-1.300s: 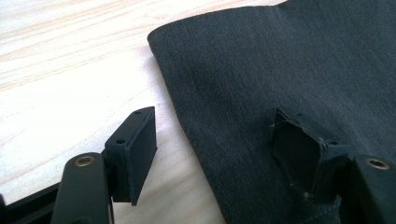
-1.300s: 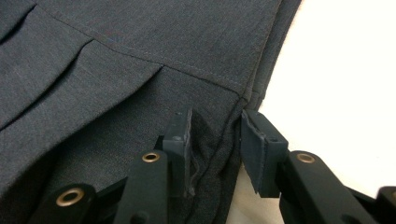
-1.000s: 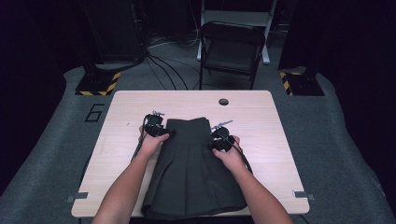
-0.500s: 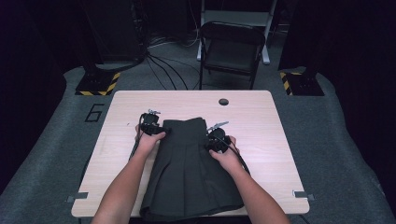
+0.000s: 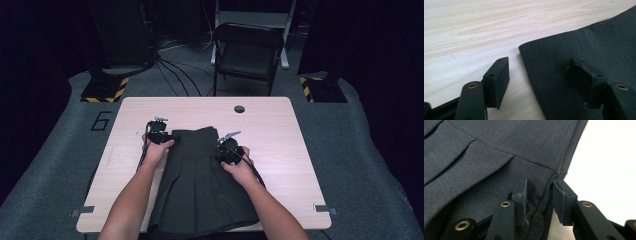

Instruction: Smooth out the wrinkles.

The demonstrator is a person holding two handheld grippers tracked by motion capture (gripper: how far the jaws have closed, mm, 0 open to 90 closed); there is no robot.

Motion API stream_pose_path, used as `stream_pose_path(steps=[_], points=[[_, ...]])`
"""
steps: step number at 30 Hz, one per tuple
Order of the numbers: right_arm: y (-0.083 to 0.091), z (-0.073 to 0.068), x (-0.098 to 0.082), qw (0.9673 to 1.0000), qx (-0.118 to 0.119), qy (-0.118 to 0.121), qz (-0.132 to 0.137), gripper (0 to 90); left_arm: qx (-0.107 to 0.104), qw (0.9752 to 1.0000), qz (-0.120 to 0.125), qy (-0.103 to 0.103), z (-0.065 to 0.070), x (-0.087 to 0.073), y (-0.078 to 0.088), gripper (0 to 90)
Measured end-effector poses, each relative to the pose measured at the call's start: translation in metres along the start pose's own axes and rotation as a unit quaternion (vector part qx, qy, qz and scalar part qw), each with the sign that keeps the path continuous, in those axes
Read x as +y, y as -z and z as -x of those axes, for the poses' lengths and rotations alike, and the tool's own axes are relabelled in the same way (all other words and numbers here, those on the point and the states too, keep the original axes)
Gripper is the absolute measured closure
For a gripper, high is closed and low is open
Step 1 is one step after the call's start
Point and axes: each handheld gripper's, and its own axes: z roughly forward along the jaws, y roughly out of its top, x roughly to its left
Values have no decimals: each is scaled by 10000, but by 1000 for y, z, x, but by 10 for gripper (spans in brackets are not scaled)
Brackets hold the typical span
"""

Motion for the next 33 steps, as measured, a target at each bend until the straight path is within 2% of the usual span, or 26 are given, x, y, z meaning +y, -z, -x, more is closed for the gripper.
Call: stream_pose_path(steps=[4,8,9,13,21,25,26,29,33], points=[[0,0,0,10000,18,-21,5,647,-47,10000,29,32,1,0,-1,364],[0,1,0,10000,22,-15,8,647,-169,9999,-8,25,3,1,-1,433],[0,1,0,10000,29,-1,0,647,-173,9998,-16,86,5,1,-1,451],[0,0,0,10000,21,-25,8,646,-87,9999,-40,62,7,1,-1,494],[0,1,0,10000,45,-19,19,644,18,10000,-3,55,8,4,4,640],[0,2,0,9999,92,-45,-7,638,43,10000,-16,-65,8,6,10,716],[0,2,0,9999,94,-45,-5,637,36,10000,15,12,10,6,11,728],[1,2,-1,10000,84,-23,-2,632,61,10000,-17,-14,10,8,15,765],[1,3,-1,9999,99,-31,10,622,116,9999,84,-20,14,9,19,816]])
